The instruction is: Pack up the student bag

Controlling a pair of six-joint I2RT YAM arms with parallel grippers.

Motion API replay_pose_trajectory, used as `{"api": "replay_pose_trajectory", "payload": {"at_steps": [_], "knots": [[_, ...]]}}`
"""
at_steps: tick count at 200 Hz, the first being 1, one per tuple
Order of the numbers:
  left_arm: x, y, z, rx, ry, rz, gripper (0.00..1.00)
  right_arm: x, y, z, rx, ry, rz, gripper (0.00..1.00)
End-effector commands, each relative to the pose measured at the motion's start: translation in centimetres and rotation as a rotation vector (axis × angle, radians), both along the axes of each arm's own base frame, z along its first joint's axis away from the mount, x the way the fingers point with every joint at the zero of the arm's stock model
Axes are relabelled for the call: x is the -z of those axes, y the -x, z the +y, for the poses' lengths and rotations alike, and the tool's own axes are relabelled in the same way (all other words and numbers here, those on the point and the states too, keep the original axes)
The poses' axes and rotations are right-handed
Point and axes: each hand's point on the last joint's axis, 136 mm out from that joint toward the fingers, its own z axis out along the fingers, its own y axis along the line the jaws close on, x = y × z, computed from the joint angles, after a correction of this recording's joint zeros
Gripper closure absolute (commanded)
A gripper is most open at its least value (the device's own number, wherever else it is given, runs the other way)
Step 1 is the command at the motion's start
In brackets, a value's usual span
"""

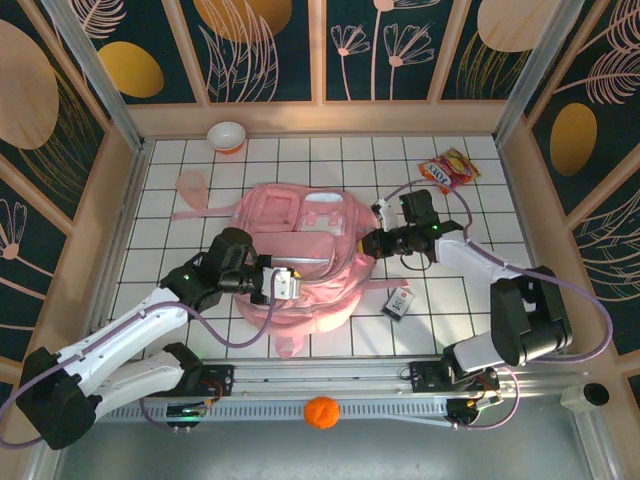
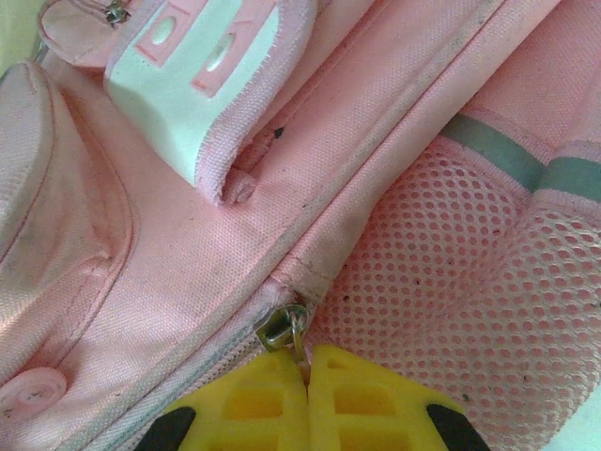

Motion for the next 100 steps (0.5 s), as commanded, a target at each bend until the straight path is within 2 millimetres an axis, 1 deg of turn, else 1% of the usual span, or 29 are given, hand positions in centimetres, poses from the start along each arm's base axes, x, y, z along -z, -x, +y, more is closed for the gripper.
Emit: {"api": "replay_pose_trajectory", "payload": {"at_steps": [1,24,36,45,57,66,72,82,92,100], "knots": [[-1.1,4.5,0.2,0.178,0.020,0.086,1.00,1.2,-6.8,-5.5,0.313,0.193,-0.144,1.00],[0.0,4.6,0.7,0.185,-0.023,0.074,1.00,1.6,-7.6,-7.0,0.409,0.240,-0.138,1.00],[0.6,4.7,1.0,0.177,-0.048,0.074,1.00,1.3,-7.6,-7.1,0.427,0.234,-0.137,1.00],[1.0,4.4,1.2,0.158,-0.062,0.072,1.00,0.9,-7.3,-6.8,0.418,0.214,-0.133,1.00],[1.4,3.7,1.4,0.101,-0.062,0.076,1.00,0.0,-6.4,-5.9,0.380,0.162,-0.140,0.87],[1.5,2.7,1.3,0.033,-0.046,0.072,0.93,-0.7,-5.5,-5.3,0.351,0.120,-0.142,0.76],[1.7,1.8,1.3,-0.024,-0.032,0.065,0.88,-1.1,-4.9,-5.1,0.341,0.097,-0.143,0.71],[1.7,0.1,1.1,-0.124,0.005,0.052,0.87,-1.7,-4.0,-5.0,0.334,0.073,-0.143,0.66],[1.7,-1.5,1.0,-0.211,0.048,0.049,0.88,-2.3,-3.1,-5.1,0.341,0.056,-0.150,0.64],[1.7,-2.0,0.5,-0.239,0.084,0.070,0.88,-3.0,-2.5,-5.3,0.349,0.038,-0.166,0.64]]}}
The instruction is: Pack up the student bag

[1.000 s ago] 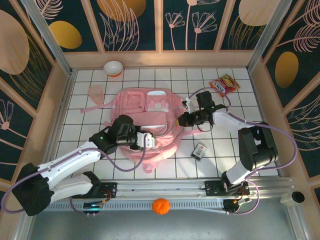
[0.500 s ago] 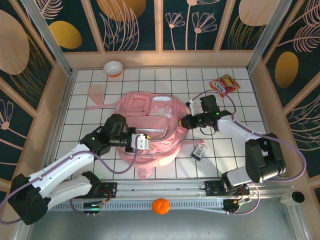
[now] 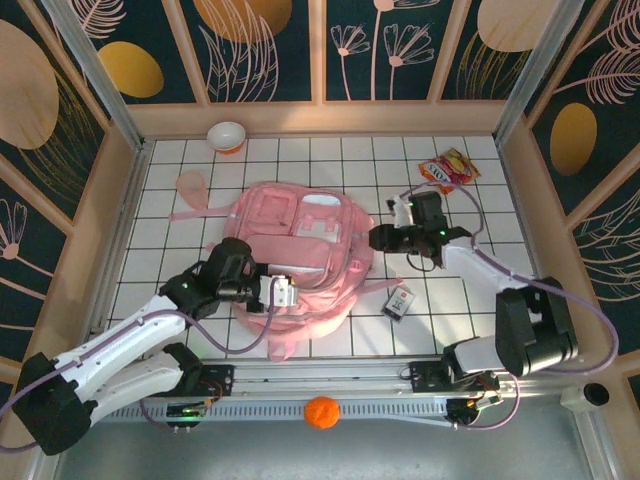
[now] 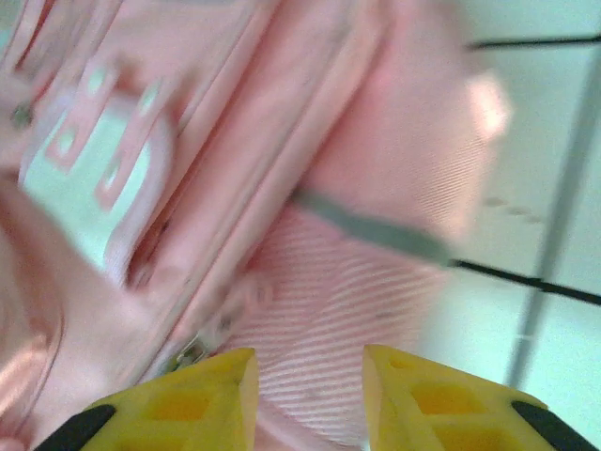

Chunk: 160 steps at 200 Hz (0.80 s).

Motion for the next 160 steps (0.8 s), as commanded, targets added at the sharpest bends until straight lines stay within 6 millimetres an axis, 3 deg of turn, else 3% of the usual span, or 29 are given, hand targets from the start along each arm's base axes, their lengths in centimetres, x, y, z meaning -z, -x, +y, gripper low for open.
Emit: {"api": "replay_pose_trajectory", "payload": {"at_steps": [1,27,44,66,68,72,102,132,160], "knots": [[-1.2,-2.6,-0.9,-0.166,0.126,0.020,0.88,-2.5,-0.3,-1.8,0.113,-0.002,-0.106,0.64],[-1.8,-2.8,-3.0,-0.132,0.227,0.097,0.85,-5.6,1.2,-2.3,0.143,-0.069,-0.201,0.62],[-2.3,-3.5,-4.0,-0.130,0.267,0.097,0.75,-7.4,2.0,-2.8,0.162,-0.096,-0.277,0.61],[-2.4,-3.1,-4.4,-0.091,0.228,0.137,0.27,-9.4,2.5,-3.6,0.187,-0.103,-0.371,0.61],[-2.2,-3.0,-4.3,-0.087,0.214,0.144,0.10,-9.6,2.5,-3.7,0.191,-0.102,-0.383,0.61],[-2.1,-2.6,-4.2,-0.074,0.194,0.149,0.01,-10.0,2.6,-3.9,0.199,-0.102,-0.396,0.61],[-1.7,-1.8,-1.4,-0.089,0.101,0.054,0.01,-12.3,3.0,-5.6,0.266,-0.081,-0.485,0.54],[-2.1,-4.8,1.4,-0.268,0.056,-0.065,0.01,-14.2,3.6,-7.1,0.351,-0.120,-0.540,0.25],[-1.2,-6.3,3.1,-0.313,-0.011,-0.103,0.01,-15.2,4.2,-7.0,0.318,-0.122,-0.596,0.17]]}}
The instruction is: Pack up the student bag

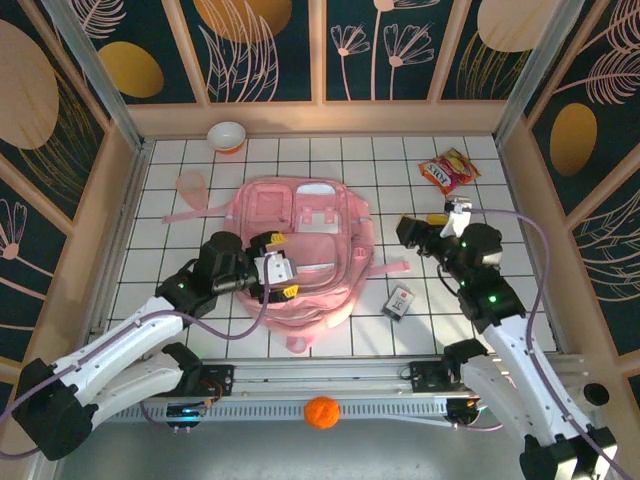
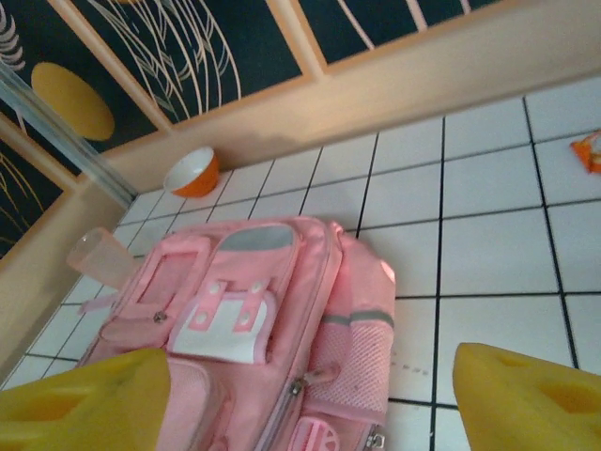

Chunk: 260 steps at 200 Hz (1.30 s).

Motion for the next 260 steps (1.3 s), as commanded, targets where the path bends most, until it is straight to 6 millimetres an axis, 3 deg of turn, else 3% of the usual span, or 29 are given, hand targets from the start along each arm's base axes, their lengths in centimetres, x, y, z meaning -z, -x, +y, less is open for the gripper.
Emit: {"api": "replay_pose_trajectory", "payload": {"at_steps": [1,43,84,144,217,244,260], "knots": [[2.3,-1.2,2.3,-0.063,-0.122,-0.006,0.01,-0.5,0.1,-0.5,0.016,0.011,-0.051,0.17],[5.0,-0.7,2.8,0.048,-0.261,0.070,0.03,-0.2,1.1,1.6,-0.161,0.154,-0.121,0.19],[5.9,-1.7,2.2,0.060,-0.290,0.085,0.07,0.9,1.4,3.3,-0.295,0.233,-0.104,0.24],[5.7,1.4,2.1,0.164,-0.276,0.164,0.04,1.6,1.3,4.2,-0.360,0.255,-0.098,0.25],[7.9,0.9,3.0,0.116,-0.320,0.161,0.07,1.4,1.7,4.9,-0.408,0.236,-0.110,0.27],[8.6,-0.5,3.4,0.058,-0.347,0.124,0.17,1.5,1.9,5.0,-0.419,0.233,-0.110,0.28],[8.5,-1.8,3.5,0.004,-0.345,0.097,0.38,1.6,1.9,5.1,-0.424,0.232,-0.108,0.28]]}}
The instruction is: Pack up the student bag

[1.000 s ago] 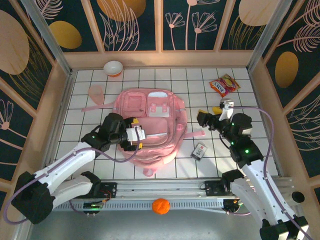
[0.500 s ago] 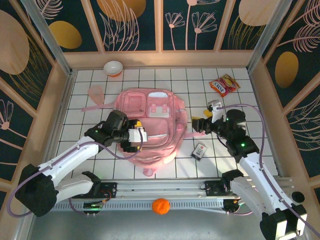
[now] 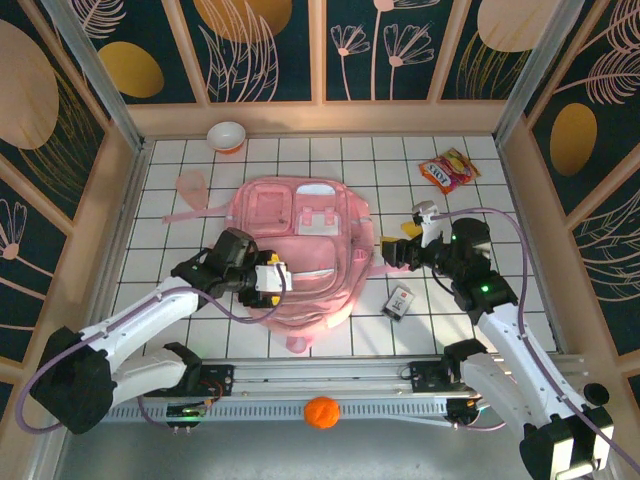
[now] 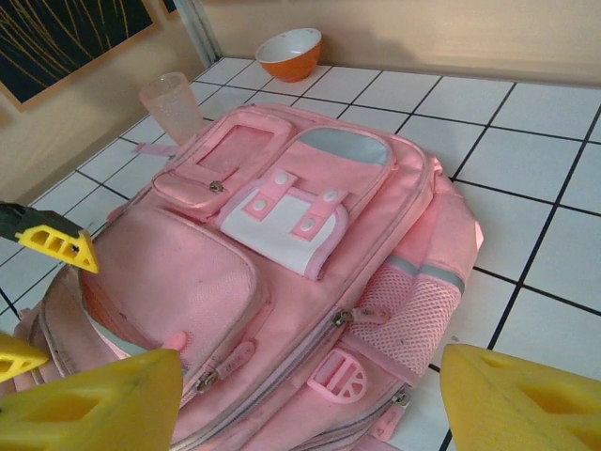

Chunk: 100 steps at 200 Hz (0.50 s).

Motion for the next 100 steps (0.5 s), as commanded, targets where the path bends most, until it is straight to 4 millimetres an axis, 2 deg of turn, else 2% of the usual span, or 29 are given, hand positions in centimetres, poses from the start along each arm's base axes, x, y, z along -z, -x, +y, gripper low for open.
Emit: {"api": "replay_pose_trajectory", "payload": {"at_steps": [1,14,32,53,70,100], "knots": [[0.1,-2.1,0.3,-0.067,-0.012,-0.069,0.40,-1.8,-0.1,0.4,-0.030,-0.012,-0.061,0.28],[-0.7,-2.8,0.0,-0.098,0.018,-0.090,0.55,-1.6,0.0,0.5,-0.038,-0.007,-0.059,0.29],[-2.6,-3.2,-0.9,-0.123,0.104,-0.102,0.68,-1.3,0.1,0.6,-0.054,0.009,-0.061,0.33],[-5.6,-3.1,-1.8,-0.132,0.249,-0.107,1.00,-0.9,0.3,0.8,-0.078,0.023,-0.065,0.35],[-7.3,-2.6,-2.2,-0.135,0.369,-0.087,1.00,-0.5,0.5,1.1,-0.117,0.044,-0.081,0.37],[-8.7,-2.0,-1.9,-0.152,0.510,-0.039,1.00,0.1,0.7,2.0,-0.190,0.089,-0.121,0.40]]}}
